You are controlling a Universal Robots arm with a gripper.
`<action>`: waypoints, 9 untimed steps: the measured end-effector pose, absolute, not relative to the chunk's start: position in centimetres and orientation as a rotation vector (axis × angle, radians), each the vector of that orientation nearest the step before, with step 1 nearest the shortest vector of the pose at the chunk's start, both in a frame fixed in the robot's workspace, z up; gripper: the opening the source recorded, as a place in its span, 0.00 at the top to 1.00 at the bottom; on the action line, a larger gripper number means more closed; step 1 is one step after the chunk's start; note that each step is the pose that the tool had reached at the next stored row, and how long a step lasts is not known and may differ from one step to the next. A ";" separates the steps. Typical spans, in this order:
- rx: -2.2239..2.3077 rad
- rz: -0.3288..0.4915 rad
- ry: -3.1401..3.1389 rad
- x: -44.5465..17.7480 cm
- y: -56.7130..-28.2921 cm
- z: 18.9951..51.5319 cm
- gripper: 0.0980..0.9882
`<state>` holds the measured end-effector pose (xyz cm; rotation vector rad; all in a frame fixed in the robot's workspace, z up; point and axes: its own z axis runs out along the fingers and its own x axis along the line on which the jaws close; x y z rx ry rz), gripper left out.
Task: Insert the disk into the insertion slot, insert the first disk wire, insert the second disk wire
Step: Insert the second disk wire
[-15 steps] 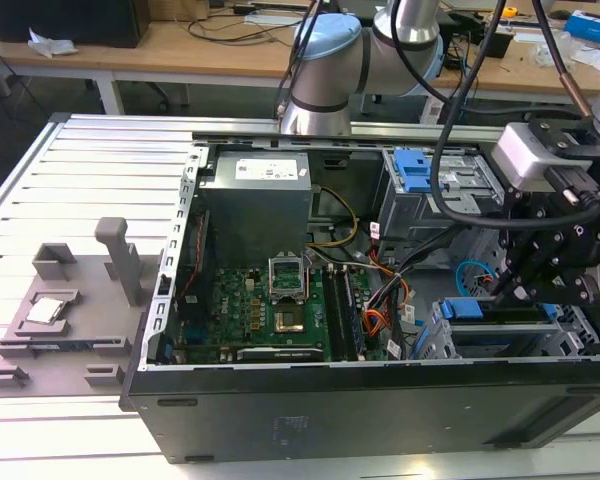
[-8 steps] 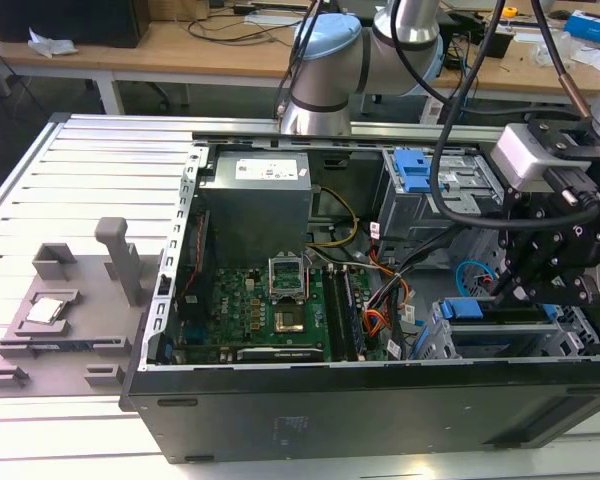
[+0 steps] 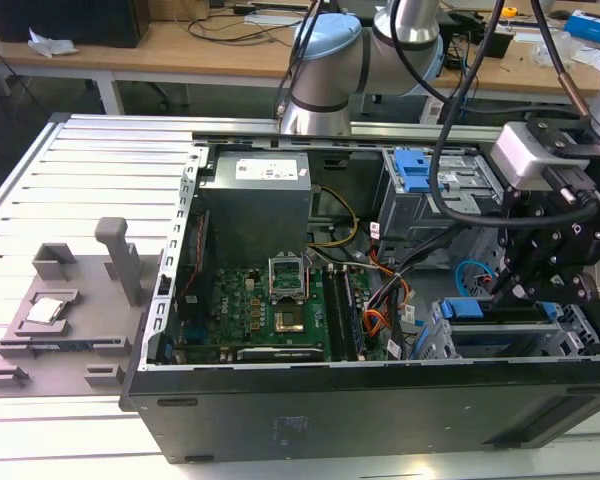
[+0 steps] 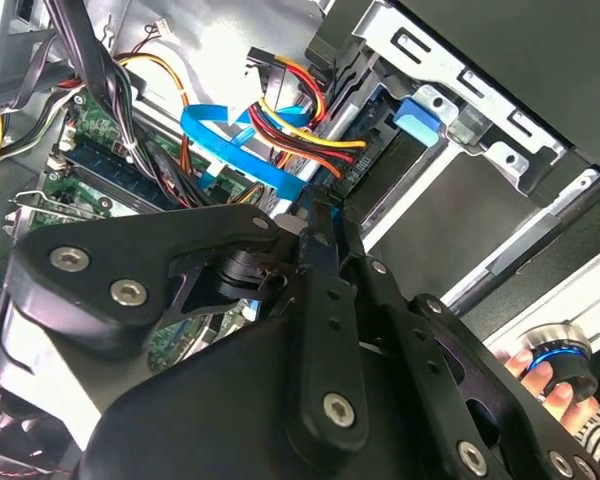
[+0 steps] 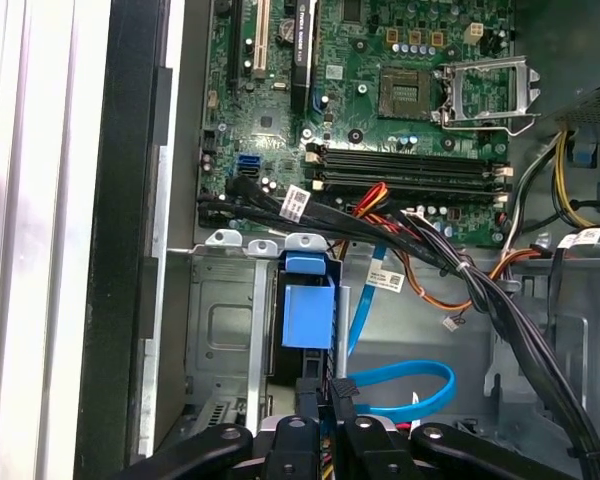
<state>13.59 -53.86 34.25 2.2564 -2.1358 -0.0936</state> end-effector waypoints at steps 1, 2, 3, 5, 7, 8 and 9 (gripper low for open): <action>2.256 -0.094 -2.136 13.6 -53.9 34.2 0.93; 2.256 -0.094 -2.135 13.6 -53.9 34.1 0.93; 2.256 -0.095 -2.136 13.6 -53.9 34.1 0.93; 2.256 -0.095 -2.135 13.6 -53.9 34.0 0.93; 2.256 -0.096 -2.136 13.6 -53.9 33.8 0.93; 2.256 -0.095 -2.136 13.6 -53.9 33.8 0.93; 2.256 -0.096 -2.136 13.6 -53.9 33.8 0.93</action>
